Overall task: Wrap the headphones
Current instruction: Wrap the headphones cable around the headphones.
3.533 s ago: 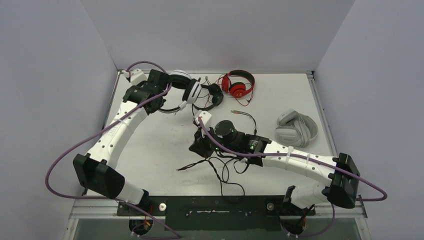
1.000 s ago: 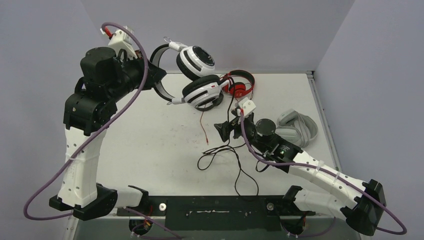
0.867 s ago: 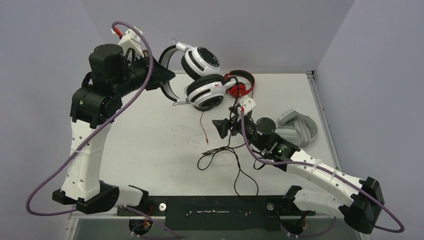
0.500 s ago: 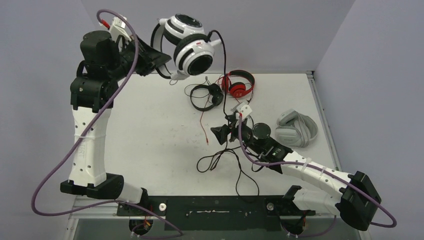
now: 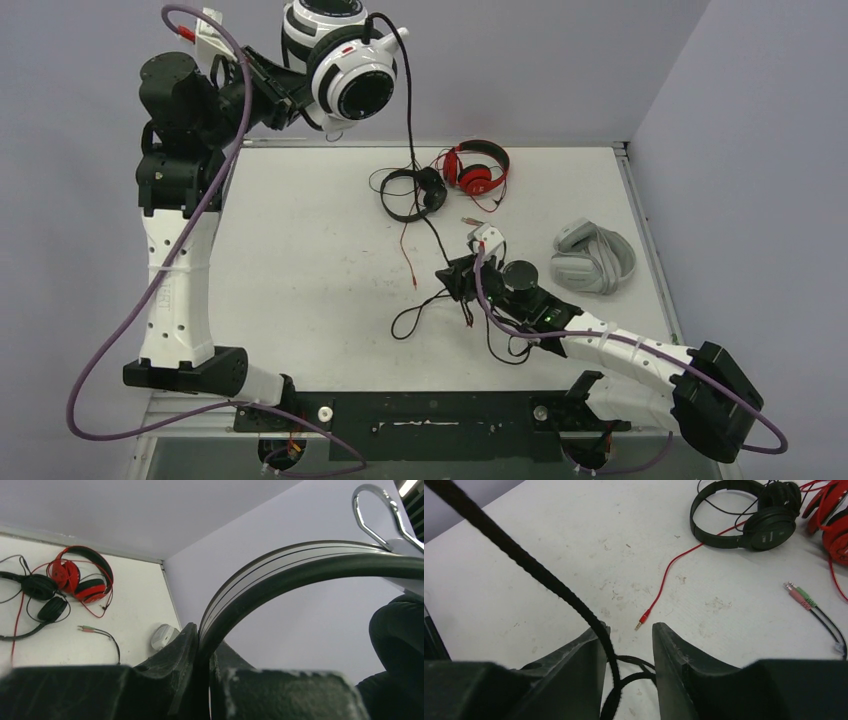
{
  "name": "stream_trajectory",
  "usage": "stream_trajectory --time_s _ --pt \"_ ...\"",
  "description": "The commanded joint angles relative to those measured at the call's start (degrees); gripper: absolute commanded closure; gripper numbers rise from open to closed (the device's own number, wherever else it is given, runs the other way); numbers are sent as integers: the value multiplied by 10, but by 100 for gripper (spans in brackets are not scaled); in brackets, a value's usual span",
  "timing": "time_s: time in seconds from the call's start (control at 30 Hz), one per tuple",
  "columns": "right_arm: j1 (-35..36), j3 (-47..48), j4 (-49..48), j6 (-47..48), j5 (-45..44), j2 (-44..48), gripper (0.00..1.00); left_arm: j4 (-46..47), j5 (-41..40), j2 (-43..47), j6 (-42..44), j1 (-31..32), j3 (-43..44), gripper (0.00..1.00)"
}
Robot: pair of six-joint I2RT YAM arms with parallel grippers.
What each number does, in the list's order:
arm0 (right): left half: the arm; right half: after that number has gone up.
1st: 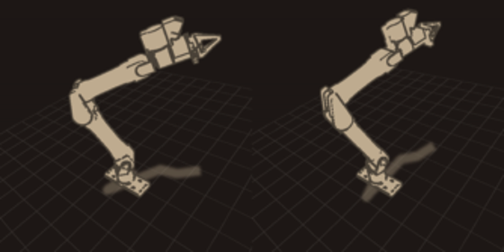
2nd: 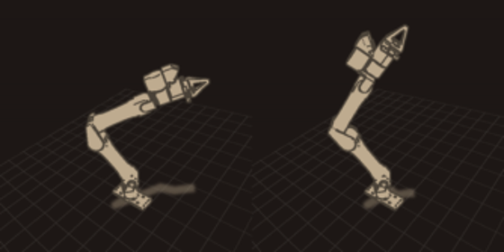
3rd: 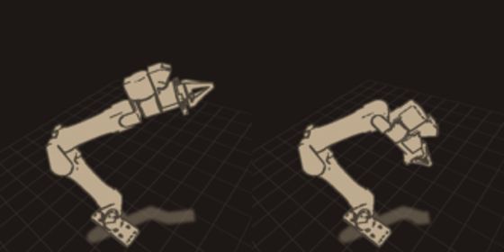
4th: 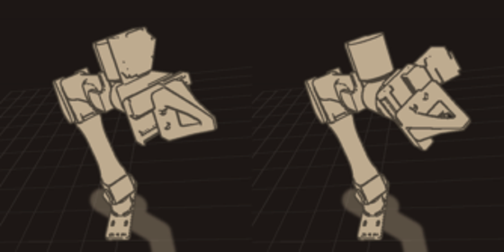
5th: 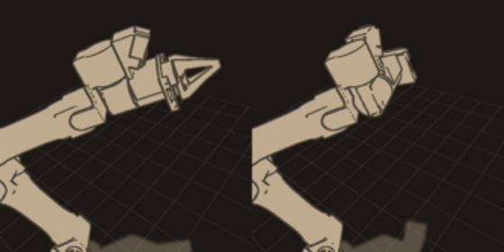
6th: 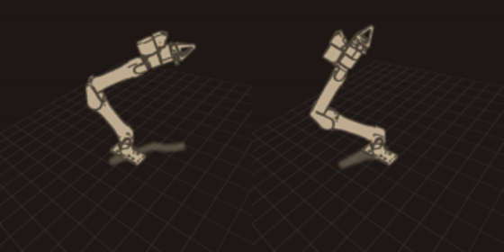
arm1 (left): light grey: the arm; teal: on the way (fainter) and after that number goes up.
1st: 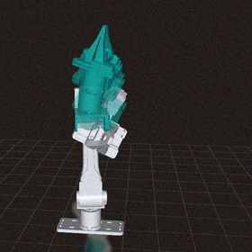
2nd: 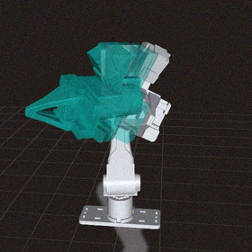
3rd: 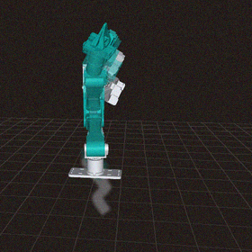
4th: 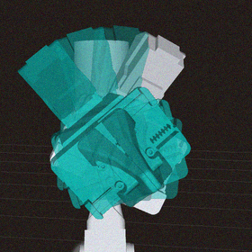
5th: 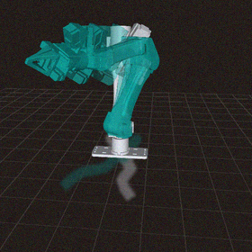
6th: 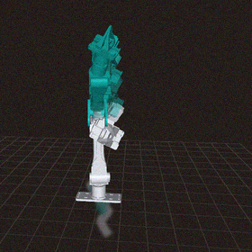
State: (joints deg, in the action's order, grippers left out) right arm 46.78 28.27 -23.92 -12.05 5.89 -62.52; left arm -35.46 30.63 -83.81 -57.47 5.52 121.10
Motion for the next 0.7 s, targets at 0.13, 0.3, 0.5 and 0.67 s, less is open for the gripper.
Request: stream_trajectory --time_s 0.13,0.3,0.5,0.67 --pt "-5 118 44 56 32 9 14 85 -10 63 -28 -3 -161 100" --pt "-10 179 58 65 36 11 15 47 -18 84 4 -4 -218 100" --pt "-11 233 56 70 18 -20 16 47 -11 117 13 1 -286 100" --pt "-20 283 53 69 1 -63 19 16 -5 140 41 2 -338 100"
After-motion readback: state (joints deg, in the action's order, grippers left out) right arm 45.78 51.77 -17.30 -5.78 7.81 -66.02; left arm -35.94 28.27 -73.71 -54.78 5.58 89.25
